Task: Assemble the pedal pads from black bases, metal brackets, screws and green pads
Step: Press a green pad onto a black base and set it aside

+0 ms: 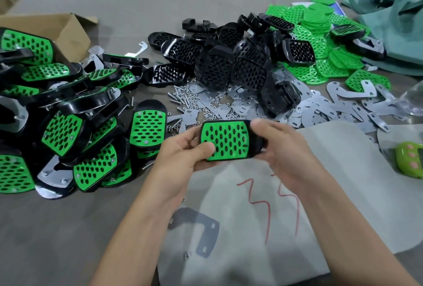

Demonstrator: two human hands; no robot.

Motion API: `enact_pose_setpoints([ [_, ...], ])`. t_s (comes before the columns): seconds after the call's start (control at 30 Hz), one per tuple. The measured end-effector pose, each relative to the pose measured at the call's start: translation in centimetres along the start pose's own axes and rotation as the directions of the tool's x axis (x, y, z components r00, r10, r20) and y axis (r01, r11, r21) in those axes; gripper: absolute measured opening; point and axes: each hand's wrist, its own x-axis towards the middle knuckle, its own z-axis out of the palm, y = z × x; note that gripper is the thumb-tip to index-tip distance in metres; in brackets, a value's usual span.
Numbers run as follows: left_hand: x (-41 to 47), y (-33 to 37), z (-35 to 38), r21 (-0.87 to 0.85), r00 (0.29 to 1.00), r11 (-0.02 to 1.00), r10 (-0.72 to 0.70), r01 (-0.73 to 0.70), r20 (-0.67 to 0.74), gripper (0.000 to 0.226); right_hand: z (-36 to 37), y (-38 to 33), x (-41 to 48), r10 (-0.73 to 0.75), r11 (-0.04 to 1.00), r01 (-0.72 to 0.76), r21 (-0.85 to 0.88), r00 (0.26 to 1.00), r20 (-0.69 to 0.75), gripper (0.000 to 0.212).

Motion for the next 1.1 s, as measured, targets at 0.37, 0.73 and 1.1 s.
enact_pose_setpoints([
  [0.37,-0.5,-1.8,-1.7,-0.052,0.983,0.982,-0.179,0.181,0.045,0.041,6.6,-3.9,8.9,-0.178,0.222,0.356,-0.908,0.93,0.321,0.017],
  [0.73,-0.1,-1.6,-1.9,-0.148,0.971,0.961,-0.225,0.235,0.078,0.045,12.3,-2.3,13.1,-0.313,0.063,0.385,-0.921,0.884,0.348,0.025],
  [1.1,0.0,-1.5,-1.9,-0.205,0.964,0.942,-0.257,0.265,0.063,0.047,15.1,-2.4,12.1,-0.262,-0.069,0.409,-0.91,0.873,0.412,0.015],
])
